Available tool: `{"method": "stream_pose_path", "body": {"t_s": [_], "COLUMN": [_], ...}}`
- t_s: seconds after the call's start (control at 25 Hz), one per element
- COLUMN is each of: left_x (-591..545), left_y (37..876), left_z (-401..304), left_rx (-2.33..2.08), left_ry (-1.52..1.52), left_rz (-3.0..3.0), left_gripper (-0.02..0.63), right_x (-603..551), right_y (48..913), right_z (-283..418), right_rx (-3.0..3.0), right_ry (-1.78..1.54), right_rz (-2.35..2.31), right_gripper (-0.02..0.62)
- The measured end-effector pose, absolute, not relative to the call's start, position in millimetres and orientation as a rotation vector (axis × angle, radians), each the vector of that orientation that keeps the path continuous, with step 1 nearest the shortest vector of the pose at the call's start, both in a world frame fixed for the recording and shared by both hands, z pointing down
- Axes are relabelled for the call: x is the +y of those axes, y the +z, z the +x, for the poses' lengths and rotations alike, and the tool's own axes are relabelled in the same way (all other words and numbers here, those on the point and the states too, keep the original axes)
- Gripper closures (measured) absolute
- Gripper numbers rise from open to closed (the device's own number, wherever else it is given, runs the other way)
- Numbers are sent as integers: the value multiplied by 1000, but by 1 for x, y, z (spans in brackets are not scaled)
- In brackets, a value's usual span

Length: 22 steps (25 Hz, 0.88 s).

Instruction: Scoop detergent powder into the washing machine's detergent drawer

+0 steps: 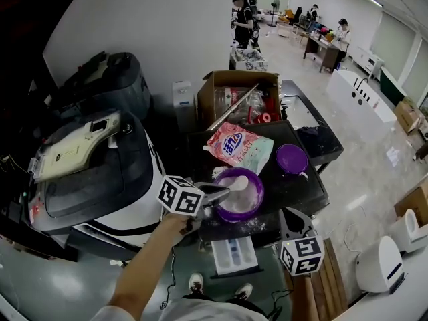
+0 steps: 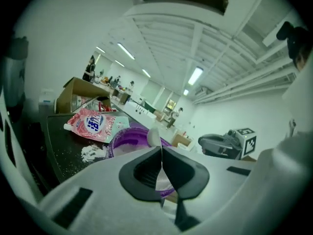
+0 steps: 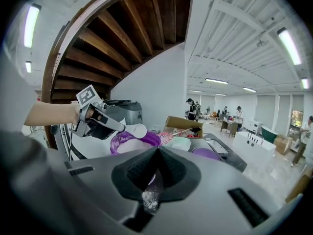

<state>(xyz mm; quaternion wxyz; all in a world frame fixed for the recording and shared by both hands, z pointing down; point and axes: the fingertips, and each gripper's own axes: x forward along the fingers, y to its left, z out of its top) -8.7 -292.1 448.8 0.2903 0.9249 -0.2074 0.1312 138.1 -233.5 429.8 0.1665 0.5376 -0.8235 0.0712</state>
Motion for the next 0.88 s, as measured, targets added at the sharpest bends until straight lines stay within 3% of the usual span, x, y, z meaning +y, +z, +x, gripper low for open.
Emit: {"method": "stream_pose_path", "body": {"t_s": [0.28,0.88], "left_x": [-297,-266], "left_y": [413,389], "left_z": [-42,-70], "left_rx": [-747,-709], "left_ry": [-23,-235], "left_rz": [2397,2327], "left_gripper": [592,592], "right_x": [-238,-224], "right_y": [412,382], "right_z": [134,100], "right_rx": [-2352,-2430], "right_ry": [98,-18], "right_rz": [1543,1526], "right_gripper": [597,598]}}
